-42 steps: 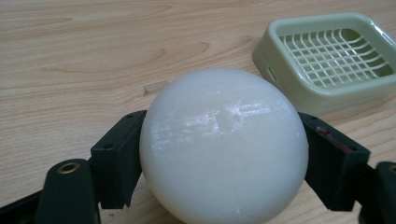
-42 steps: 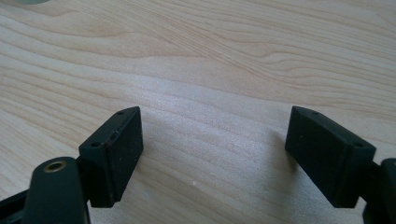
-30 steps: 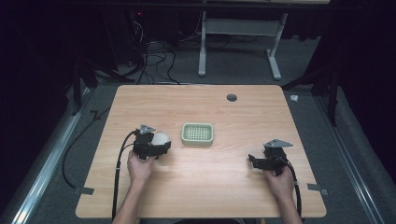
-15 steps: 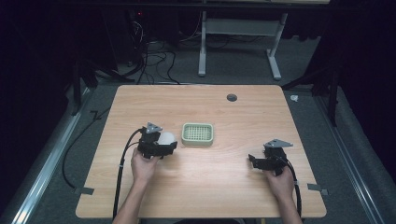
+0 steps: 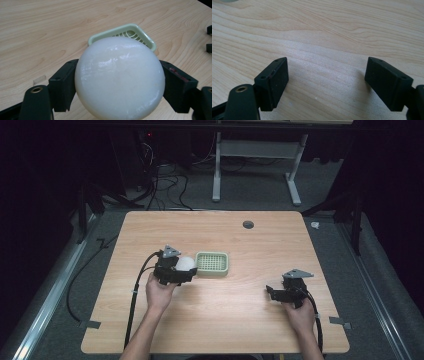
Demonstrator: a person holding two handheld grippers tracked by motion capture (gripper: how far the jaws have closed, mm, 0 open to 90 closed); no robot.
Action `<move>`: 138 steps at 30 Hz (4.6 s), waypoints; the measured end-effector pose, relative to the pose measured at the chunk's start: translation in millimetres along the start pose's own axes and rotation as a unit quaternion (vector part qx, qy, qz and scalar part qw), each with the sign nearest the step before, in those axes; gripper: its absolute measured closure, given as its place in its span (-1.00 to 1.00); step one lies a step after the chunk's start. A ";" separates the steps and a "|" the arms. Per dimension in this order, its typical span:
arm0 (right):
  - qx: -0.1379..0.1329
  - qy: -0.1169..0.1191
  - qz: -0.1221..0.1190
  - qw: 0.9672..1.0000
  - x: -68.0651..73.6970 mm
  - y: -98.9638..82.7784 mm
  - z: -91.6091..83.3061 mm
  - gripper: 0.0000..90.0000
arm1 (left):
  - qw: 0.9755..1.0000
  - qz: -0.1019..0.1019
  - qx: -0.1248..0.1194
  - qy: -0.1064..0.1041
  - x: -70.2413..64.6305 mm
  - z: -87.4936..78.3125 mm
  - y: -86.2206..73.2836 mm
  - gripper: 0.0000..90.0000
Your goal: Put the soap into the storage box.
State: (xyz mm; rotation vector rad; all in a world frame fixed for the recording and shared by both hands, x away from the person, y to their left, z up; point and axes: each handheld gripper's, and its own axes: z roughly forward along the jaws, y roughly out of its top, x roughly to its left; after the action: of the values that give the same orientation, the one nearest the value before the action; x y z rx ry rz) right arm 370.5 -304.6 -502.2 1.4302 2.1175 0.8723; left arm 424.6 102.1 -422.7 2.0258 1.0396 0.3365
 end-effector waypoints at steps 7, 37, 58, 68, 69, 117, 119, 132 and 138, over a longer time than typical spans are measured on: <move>0.000 0.000 0.000 1.000 0.0 0.0 0.0 -0.56 | 1.000 0.017 0.003 -0.009 -6.1 3.2 10.2 -0.47; -0.001 0.001 -0.001 1.000 -0.3 0.0 0.0 -0.56 | 0.999 0.029 0.017 -0.024 -15.7 44.0 41.6 -0.48; -0.001 0.001 -0.001 1.000 -0.2 -0.1 0.0 -0.56 | 0.999 0.017 0.035 0.003 -13.0 85.0 37.8 -0.48; -0.001 0.001 -0.001 1.000 -0.1 -0.1 -0.1 -0.56 | 0.998 0.020 0.056 0.023 -14.8 102.6 33.9 -0.48; -0.001 0.001 -0.001 1.000 -0.1 -0.1 -0.1 -0.56 | 0.998 0.018 0.056 0.024 -14.6 104.7 33.4 -0.48; -0.002 0.002 -0.001 1.000 -0.5 -0.3 -0.1 -0.56 | 0.996 0.039 0.068 0.045 -23.0 110.6 31.5 -0.65; -0.001 0.001 -0.001 1.000 -0.3 -0.2 -0.2 -0.56 | 0.997 0.037 0.059 0.042 -23.1 106.3 33.1 -0.66; -0.001 0.001 -0.002 1.000 -0.1 -0.2 -0.1 -0.56 | 0.998 0.031 0.036 0.035 -19.7 89.8 36.6 -0.65; -0.001 0.001 -0.002 1.000 -0.1 -0.2 -0.1 -0.56 | 0.999 0.014 0.026 0.020 -15.3 80.0 36.4 -0.64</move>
State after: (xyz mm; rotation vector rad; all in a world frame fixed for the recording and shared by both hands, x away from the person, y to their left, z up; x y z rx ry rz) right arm 370.4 -304.8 -502.2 1.4245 2.1199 0.8732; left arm 479.3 34.8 -443.6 2.0881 1.0564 0.3704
